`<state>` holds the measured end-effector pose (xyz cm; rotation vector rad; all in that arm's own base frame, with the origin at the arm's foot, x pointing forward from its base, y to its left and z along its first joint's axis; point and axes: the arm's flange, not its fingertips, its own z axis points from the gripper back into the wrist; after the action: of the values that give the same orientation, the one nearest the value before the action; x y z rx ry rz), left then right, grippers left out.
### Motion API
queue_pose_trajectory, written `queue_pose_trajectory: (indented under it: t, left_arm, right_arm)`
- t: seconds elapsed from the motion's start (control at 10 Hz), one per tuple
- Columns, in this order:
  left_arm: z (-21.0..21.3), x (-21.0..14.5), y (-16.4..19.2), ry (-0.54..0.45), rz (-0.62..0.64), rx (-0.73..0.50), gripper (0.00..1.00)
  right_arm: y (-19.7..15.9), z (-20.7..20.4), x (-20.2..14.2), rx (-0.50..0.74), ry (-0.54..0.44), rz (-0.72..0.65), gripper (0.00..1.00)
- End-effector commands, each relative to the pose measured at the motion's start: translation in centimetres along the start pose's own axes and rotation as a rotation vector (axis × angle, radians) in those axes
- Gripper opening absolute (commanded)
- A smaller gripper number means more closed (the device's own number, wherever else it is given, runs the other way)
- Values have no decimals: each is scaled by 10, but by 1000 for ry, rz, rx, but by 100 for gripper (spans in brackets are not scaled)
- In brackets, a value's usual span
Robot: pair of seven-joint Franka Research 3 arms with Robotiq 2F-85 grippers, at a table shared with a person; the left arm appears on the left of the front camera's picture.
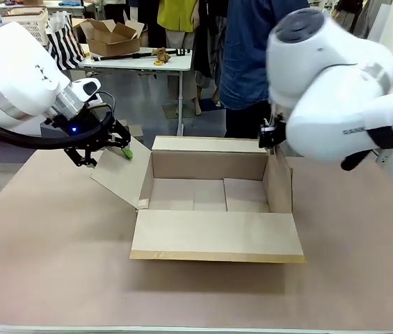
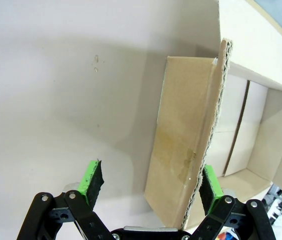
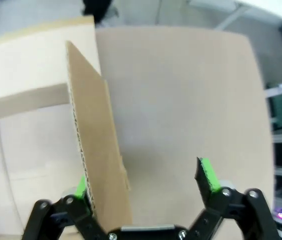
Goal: Pack the gift set into the box.
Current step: Place both hands on the side flaps of the Package Box and spread them outward.
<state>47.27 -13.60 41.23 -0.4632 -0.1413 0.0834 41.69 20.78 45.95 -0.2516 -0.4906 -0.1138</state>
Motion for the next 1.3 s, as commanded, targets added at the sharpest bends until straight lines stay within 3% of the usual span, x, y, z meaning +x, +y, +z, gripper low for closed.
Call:
queue_pose_trajectory:
  t: [0.0,0.3,0.4,0.5,0.8,0.9,1.0,1.2]
  left_arm:
    - [0,-1,-3,-5,9,20,100]
    - [0,-1,-3,-5,9,20,100]
    - [0,-1,-3,-5,9,20,100]
    - [0,-1,-3,-5,9,20,100]
    - [0,-1,-3,-5,9,20,100]
    - [0,-1,-3,-5,9,20,100]
    - [0,-1,-3,-5,9,20,100]
    - [0,-1,-3,-5,9,20,100]
  right_arm:
    - [-45,-9,-12,102,28,-41,100]
    - [-105,-31,-6,185,0,-182,100]
    - [-114,-42,-5,163,17,-165,100]
    - [-86,-25,-5,122,9,-167,100]
    - [-97,-33,-5,124,8,-175,100]
    - [-106,-47,-3,225,74,-153,100]
    - [-114,-64,2,364,168,-46,100]
    - [-120,-84,15,474,241,-29,100]
